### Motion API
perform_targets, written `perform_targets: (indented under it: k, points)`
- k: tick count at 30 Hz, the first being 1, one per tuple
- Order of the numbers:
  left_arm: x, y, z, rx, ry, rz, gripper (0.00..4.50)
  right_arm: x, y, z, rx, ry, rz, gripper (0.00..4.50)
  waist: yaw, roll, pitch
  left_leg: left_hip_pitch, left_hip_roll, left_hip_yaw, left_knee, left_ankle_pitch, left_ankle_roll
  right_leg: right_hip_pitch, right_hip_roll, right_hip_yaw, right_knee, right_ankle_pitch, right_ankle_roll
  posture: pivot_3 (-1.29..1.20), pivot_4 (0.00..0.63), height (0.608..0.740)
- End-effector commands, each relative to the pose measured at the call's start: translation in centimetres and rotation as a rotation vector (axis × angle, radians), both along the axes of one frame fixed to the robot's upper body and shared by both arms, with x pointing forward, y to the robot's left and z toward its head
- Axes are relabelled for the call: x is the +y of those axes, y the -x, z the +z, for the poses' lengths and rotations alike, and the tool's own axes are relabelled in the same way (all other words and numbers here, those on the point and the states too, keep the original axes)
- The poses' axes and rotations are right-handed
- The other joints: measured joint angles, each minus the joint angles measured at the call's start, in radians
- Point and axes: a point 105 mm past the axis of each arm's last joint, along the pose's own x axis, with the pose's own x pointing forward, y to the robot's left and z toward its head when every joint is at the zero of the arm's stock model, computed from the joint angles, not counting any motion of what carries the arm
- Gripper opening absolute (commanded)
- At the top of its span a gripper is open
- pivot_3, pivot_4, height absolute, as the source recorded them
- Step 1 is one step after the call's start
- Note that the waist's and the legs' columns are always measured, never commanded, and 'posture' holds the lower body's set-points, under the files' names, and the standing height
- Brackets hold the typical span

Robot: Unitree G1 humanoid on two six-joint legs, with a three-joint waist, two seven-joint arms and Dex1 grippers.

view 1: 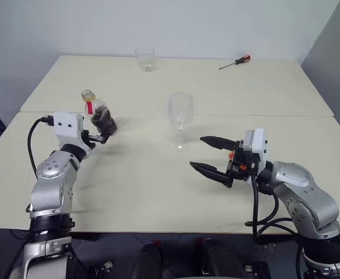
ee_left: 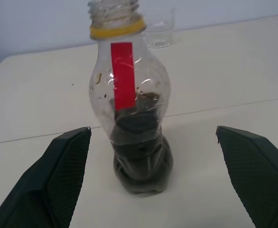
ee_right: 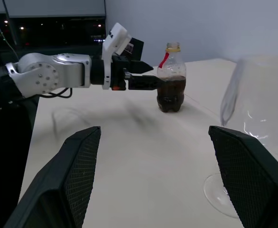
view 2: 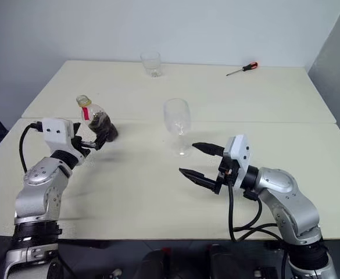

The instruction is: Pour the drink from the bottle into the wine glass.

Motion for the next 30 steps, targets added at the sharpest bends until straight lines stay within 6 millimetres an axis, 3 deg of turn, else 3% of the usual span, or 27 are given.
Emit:
perform_targets:
  k: [1,11,19,24,30]
  points:
    - [0.2,-0.7,1.1,-0.063,-0.016,0.019,4.5,0.4,0.3,0.9,-0.051,-0.017,0.018,3.88,0.0,0.0,0.0,0.0,0.0,0.0,0.0,0.0,0.0,0.0,0.0,0.0,0.0,0.0,0.0,0.0,0.15,0.74]
    - [0.4,-3.5,-0.2,-0.05,-0.002,0.016,4.5,0.5,-0.8,0.8,-0.03,-0.03,-0.03,3.88,0.001,0.0,0.0,-0.001,0.0,-0.001,0.001,0.0,0.0,0.0,0.0,-0.002,0.001,0.0,0.0,0.0,0.15,0.74]
    - [0.1,-6.2,0.6,-0.055,-0.005,-0.007,4.5,0.6,-0.9,1.1,-0.037,-0.023,-0.028,3.88,0.001,-0.001,0.0,-0.001,-0.001,-0.001,0.002,0.0,0.0,0.0,0.001,-0.002,0.001,0.0,0.0,0.0,0.15,0.74]
    - [-0.4,-6.9,0.3,-0.037,-0.032,-0.031,4.5,0.5,-1.2,1.5,-0.039,-0.025,-0.038,3.88,-0.002,-0.001,0.0,-0.001,-0.002,-0.001,0.002,0.0,0.0,0.0,0.002,-0.002,0.001,0.0,0.0,0.0,0.15,0.74]
    - [-0.3,-7.2,0.5,-0.039,-0.018,-0.025,2.93,0.5,-1.2,1.7,-0.029,-0.033,-0.047,3.92,-0.001,-0.001,0.0,-0.001,-0.002,-0.001,0.002,0.0,0.0,0.0,0.002,-0.003,0.001,0.0,0.0,0.0,0.15,0.74]
